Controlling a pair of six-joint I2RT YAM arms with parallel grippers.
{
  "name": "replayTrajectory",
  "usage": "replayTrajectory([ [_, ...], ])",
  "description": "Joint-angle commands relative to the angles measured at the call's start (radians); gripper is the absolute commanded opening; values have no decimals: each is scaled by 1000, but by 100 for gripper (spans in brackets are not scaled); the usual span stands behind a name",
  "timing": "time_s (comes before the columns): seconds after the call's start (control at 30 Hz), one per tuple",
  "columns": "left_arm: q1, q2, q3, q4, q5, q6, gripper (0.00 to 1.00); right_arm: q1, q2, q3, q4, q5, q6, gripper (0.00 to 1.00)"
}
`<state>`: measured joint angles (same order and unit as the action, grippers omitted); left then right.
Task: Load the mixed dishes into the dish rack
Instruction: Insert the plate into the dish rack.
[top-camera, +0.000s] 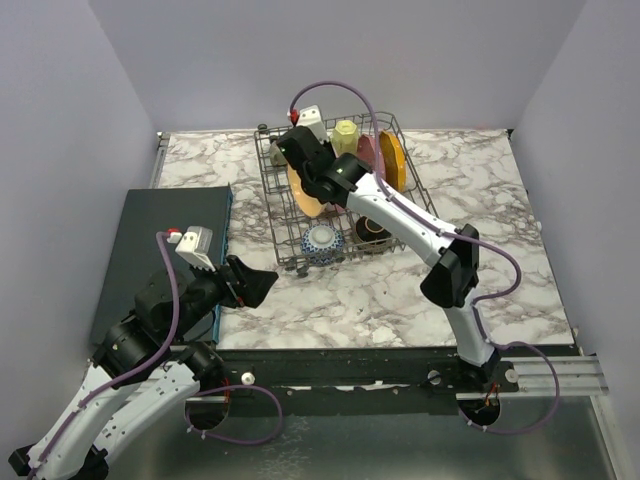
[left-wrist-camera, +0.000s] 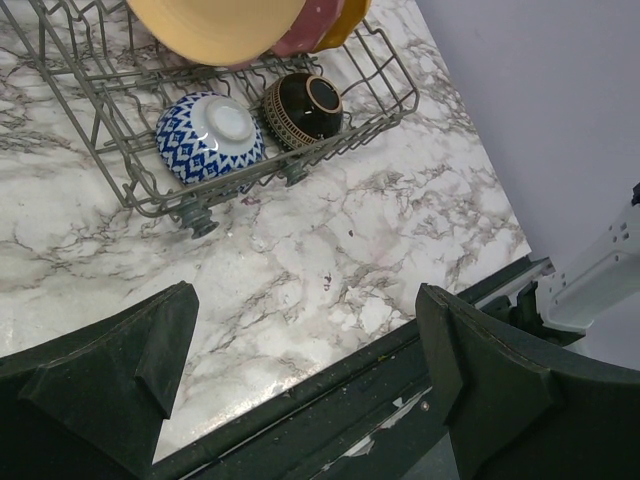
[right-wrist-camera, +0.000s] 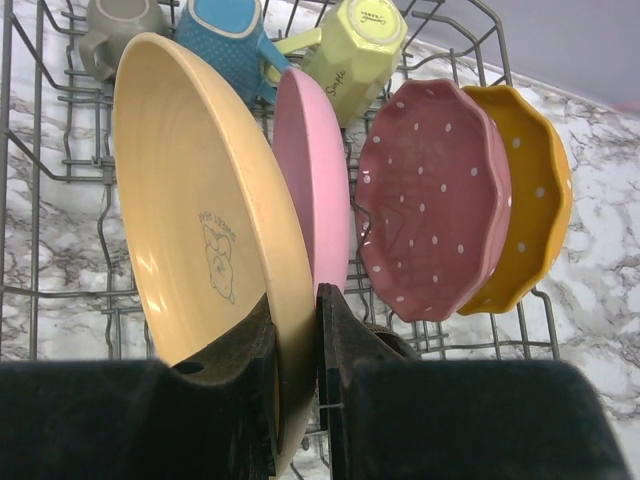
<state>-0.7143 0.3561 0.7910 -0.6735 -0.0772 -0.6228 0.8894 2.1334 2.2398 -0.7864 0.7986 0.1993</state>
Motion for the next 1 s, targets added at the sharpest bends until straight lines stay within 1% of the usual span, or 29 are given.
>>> replayTrajectory([
  [0.0, 2, -10, -12, 25, 16, 18, 99, 8, 40, 59, 45, 56, -49, 0],
  [0.43, 2, -1, -12, 25, 19, 20, 99, 7, 116, 112, 110, 74, -145, 0],
  [0.97, 2, 4, -12, 27, 21, 21, 99, 2, 172, 138, 141, 77, -185, 0],
])
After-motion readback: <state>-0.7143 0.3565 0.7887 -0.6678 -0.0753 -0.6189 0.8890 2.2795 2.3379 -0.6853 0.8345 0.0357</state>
